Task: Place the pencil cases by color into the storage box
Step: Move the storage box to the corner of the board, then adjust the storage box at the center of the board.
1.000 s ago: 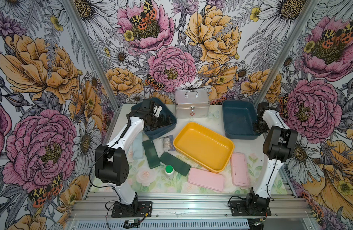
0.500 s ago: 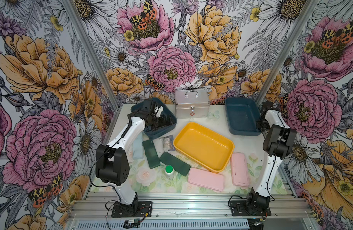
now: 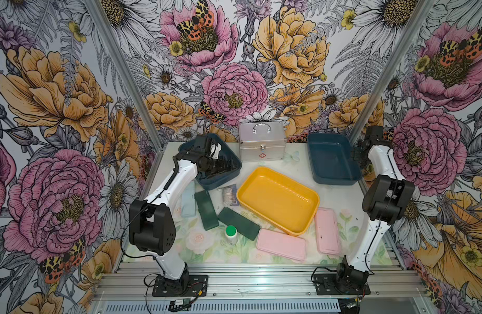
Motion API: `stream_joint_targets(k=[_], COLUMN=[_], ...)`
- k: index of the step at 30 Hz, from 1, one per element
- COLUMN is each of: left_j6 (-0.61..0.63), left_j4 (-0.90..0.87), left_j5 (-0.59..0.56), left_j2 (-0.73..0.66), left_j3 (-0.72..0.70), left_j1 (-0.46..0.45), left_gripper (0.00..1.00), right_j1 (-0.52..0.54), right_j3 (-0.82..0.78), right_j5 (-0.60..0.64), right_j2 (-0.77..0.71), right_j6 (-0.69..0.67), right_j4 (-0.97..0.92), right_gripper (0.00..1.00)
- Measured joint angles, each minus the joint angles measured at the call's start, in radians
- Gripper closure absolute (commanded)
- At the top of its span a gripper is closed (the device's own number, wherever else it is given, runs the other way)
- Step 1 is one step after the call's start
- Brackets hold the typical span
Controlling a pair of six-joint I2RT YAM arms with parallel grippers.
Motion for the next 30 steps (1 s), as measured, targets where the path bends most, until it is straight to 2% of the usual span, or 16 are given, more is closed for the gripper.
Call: stream_joint_targets(k=[5,12,18,23,30], left_j6=[-0.021,-0.04,-0.04,-0.047,-0.092], left_j4=[0.0,-0.024,-0.056,-0.06,-0.16], left_j5=[-0.153,-0.324,-0.349,-0.308,-0.314], left_j2=[-0.06,-0.052,0.146,0.357,0.537], left_j3=[0.0,0.006,0.128,0.322,0.547], left_j1=[0.007,0.024,0.069,0.071,0.077], left_gripper=[0.01,0.01,0.01,0.01,0.01], right_j1=[0.085,0.28,0.371,0.404,0.445], right_j3=[-0.01,-0.008,-0.031,-0.069,-0.034], right_j5=[-0.024,-0.095,-0.147,-0.159,-0.188], right_j2=[-0.116,-0.117,-0.12,-0.122,-0.101], right_j6=[0.075,0.112,0.152,0.175,0.22], right_j4=[-0.014,-0.106,-0.114,-0.105,-0.098], right_gripper=[0.02,0.03,0.03,0.03,0.04])
